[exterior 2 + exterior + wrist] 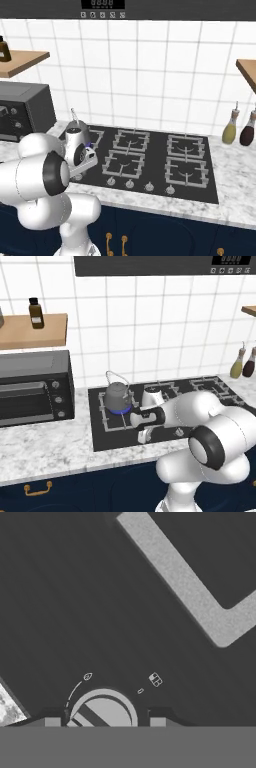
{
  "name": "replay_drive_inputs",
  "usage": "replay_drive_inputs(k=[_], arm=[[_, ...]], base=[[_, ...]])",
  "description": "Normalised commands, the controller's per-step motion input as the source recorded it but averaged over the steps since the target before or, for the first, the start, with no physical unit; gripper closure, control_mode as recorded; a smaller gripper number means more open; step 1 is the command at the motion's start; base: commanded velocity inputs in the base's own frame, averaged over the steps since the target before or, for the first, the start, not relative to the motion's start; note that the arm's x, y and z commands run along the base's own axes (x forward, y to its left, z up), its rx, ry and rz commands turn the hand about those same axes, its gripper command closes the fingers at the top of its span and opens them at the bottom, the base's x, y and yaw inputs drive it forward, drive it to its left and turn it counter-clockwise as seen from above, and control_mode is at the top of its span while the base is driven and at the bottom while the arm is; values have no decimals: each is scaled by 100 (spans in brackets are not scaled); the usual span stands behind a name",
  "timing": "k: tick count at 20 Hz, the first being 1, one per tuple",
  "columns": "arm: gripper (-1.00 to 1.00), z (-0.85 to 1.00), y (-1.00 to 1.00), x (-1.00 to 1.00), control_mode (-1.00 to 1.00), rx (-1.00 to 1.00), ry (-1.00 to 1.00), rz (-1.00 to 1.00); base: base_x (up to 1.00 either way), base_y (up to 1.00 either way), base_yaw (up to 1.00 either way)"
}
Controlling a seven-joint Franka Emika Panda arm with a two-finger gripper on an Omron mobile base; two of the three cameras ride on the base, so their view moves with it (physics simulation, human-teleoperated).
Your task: Turn off the left burner of the stove.
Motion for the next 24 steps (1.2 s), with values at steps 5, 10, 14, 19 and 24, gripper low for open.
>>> replay_drive_inputs(k=[5, 10, 14, 19, 24], arm=[[100, -39, 15, 0, -100, -1, 0, 2], [100, -3, 0, 0, -100, 0, 0, 0], [100, -1, 0, 0, -100, 0, 0, -9], [100, 0, 0, 0, -100, 5, 9, -21], [100, -7, 0, 0, -100, 3, 10, -29]], base=[[0, 0, 0], [0, 0, 0], [0, 0, 0], [0, 0, 0], [0, 0, 0]])
